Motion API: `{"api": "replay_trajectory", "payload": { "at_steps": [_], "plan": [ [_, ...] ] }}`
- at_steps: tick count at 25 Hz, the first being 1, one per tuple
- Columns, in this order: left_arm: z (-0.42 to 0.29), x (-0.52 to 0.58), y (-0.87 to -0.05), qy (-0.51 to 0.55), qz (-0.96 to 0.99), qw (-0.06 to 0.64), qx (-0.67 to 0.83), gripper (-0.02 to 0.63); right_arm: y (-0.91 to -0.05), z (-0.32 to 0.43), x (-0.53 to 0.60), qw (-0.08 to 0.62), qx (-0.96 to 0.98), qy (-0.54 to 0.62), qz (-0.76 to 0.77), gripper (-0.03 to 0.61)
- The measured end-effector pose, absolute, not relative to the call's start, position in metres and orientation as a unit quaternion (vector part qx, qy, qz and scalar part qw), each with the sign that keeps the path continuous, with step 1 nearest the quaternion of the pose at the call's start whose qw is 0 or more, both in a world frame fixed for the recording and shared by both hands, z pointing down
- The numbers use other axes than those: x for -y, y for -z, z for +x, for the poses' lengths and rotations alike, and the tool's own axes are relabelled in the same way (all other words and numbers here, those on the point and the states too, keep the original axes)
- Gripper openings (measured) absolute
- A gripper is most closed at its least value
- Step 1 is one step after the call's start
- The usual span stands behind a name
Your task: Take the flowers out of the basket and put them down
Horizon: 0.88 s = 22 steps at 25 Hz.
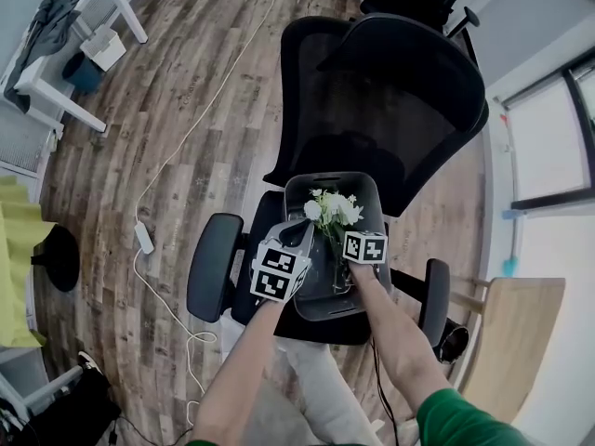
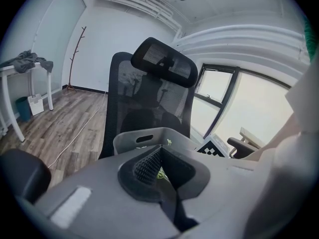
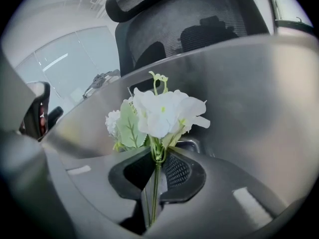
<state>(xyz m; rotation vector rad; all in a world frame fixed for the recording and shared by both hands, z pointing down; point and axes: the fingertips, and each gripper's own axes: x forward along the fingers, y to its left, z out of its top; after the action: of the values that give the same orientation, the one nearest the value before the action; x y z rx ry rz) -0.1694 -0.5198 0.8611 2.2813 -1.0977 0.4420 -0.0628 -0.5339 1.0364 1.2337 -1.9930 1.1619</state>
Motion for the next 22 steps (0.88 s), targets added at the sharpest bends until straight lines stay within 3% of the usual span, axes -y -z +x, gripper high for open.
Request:
{"api": "replay_trajectory", "payload": {
  "at_steps": [11,22],
  "plan": [
    [-0.182,0.526,-0.809,-0.166,0.851,0.282,0.411,0.015,-0.920,-0.076,0.555,0.187,0.766,-0.409,0.460,0.038],
    [-0.182,0.533,-0.703,-0.145,0.863,0.255,0.412,0.015,-0.746,-0.080,0.573,0.090,0.801,-0.357,0.472,0.034]
  ]
}}
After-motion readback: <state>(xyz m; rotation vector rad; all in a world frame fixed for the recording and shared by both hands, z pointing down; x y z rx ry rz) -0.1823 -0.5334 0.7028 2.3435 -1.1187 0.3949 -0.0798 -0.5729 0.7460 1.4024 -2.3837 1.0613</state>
